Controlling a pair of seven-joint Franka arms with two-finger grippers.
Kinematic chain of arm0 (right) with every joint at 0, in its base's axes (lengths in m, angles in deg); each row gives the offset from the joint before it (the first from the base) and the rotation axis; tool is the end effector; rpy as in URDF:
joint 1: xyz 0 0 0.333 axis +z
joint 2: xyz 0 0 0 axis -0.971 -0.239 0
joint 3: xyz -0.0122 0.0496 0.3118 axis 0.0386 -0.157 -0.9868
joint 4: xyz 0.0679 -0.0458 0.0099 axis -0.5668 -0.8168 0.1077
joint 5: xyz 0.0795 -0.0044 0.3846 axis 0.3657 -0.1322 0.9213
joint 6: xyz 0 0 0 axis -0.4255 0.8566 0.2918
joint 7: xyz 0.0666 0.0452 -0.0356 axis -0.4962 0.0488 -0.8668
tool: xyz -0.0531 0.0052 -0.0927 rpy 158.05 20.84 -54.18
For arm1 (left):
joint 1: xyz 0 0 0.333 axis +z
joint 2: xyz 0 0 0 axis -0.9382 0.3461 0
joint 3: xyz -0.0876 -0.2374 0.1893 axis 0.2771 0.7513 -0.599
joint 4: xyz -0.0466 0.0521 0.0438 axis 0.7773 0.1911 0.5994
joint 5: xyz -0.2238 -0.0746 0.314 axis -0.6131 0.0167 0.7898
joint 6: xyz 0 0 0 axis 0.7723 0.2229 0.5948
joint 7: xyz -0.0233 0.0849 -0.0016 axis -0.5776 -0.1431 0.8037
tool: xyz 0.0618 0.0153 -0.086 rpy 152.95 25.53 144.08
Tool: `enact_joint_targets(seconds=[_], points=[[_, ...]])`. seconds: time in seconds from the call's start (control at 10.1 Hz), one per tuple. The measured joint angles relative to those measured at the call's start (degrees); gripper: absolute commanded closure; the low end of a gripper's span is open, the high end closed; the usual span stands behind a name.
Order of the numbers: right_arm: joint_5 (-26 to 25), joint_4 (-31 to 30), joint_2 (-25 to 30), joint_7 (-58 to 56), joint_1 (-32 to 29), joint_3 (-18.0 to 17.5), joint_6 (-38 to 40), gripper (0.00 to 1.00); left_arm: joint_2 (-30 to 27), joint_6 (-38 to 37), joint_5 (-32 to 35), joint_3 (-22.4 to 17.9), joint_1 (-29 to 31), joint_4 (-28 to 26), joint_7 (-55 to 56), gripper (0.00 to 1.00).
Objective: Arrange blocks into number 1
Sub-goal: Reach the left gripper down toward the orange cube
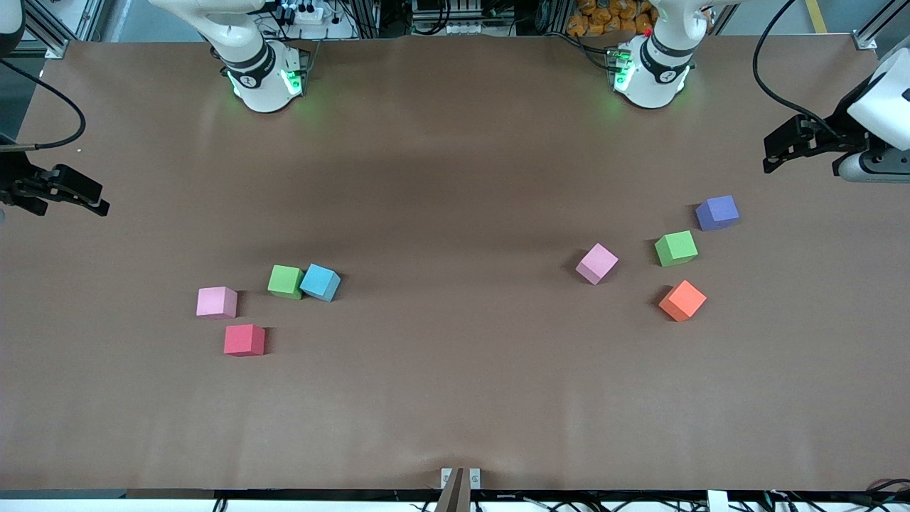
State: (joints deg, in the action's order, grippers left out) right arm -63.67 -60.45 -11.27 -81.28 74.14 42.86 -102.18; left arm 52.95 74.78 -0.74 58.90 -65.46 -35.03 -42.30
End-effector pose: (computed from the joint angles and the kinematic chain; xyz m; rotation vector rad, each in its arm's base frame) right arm 0.5690 -0.0287 0.6138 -3.1240 0.0587 -0.0367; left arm 0.5402 -0.0561 0.6513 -3.1175 0.1007 0.0383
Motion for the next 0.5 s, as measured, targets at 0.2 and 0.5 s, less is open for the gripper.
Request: enact_joint_targets(seconds=[0.2, 0.5], points=[[0.00, 0.00, 0.00, 0.30, 0.00, -0.03, 0.00, 0.00, 0.01, -0.07, 0.00, 0.05, 0.00, -0.03, -0.02, 0.00], [0.00, 0.00, 0.00, 0.32, 0.00, -0.03, 0.00, 0.00, 0.23, -0.08, 0.00, 0.08, 0.00, -0.04, -0.02, 0.00]])
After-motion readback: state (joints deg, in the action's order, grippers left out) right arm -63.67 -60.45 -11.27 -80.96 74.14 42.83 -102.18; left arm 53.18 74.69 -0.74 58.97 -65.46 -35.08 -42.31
